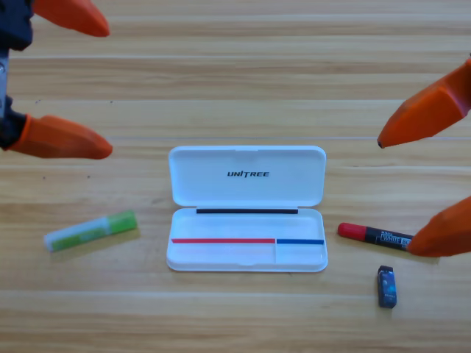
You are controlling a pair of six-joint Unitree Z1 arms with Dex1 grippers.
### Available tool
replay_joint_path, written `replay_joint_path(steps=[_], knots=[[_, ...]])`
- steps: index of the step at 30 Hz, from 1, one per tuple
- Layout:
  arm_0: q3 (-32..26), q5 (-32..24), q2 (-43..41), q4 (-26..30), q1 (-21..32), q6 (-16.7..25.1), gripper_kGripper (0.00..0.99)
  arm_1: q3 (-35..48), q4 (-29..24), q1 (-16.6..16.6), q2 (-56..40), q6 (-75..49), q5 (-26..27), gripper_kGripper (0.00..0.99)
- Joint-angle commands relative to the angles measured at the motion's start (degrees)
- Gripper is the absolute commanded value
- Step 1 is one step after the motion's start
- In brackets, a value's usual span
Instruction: Clean up eraser and pencils
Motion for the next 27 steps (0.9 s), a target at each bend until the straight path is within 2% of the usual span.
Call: replay_joint_path(steps=[1, 10, 12, 17, 27], knots=[[1.3, 1.4, -0.8, -0.7, -1.0, -0.8, 0.99, 0.6, 1.1, 1.5, 3.7, -0.5, 0.3, 0.951], [2.8, 1.8, -2.3, -0.7, -1.0, -0.8, 0.99, 1.1, 2.7, 1.5, 2.3, 1.0, 0.2, 0.951], [2.8, 2.1, -2.8, -0.7, -1.0, -0.7, 0.99, 1.6, 2.9, 0.0, 1.3, 3.1, -0.9, 0.951], [2.4, 3.6, -3.6, -0.1, -1.0, 0.2, 0.99, 1.6, 4.2, -4.6, 2.2, 12.2, -8.4, 0.951], [1.3, 10.8, -2.9, 1.0, -0.9, 1.1, 0.989, 3.4, 5.1, -4.7, 9.0, 32.0, -27.5, 0.951]])
